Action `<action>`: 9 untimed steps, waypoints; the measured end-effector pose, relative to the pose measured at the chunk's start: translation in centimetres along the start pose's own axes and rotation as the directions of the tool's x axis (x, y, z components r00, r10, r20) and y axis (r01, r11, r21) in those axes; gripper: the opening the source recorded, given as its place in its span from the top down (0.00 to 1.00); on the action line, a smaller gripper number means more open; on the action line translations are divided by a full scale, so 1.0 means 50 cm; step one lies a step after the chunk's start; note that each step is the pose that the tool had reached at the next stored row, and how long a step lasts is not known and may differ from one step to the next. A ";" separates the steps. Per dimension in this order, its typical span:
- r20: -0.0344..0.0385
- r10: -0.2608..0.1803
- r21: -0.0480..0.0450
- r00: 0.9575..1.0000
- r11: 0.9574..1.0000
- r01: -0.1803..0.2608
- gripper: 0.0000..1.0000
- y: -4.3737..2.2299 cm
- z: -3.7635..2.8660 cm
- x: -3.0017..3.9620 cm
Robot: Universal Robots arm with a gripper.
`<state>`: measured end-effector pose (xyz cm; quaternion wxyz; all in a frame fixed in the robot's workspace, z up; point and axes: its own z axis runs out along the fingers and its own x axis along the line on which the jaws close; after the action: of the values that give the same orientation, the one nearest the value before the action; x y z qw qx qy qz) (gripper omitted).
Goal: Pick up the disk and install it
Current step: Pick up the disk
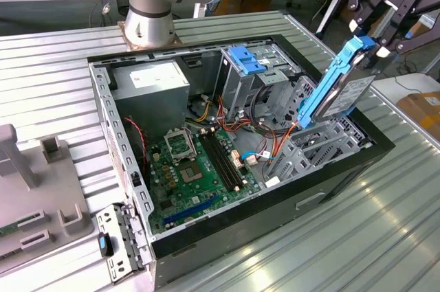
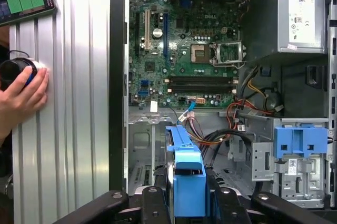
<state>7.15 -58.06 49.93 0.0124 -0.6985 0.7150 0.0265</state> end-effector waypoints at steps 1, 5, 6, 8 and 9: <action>0.000 0.000 0.005 1.000 1.000 0.000 0.64 0.000 0.001 0.002; 0.001 -0.002 0.026 1.000 1.000 0.002 0.64 0.002 0.006 0.009; 0.001 -0.002 0.028 1.000 1.000 0.002 0.64 0.004 0.006 0.010; 0.001 0.006 0.029 1.000 1.000 -0.006 0.64 0.007 0.009 0.010; 0.001 0.012 0.030 1.000 0.999 -0.012 0.64 0.007 0.010 0.010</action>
<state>6.77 -58.54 49.44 0.0229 -0.6940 0.7194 0.0162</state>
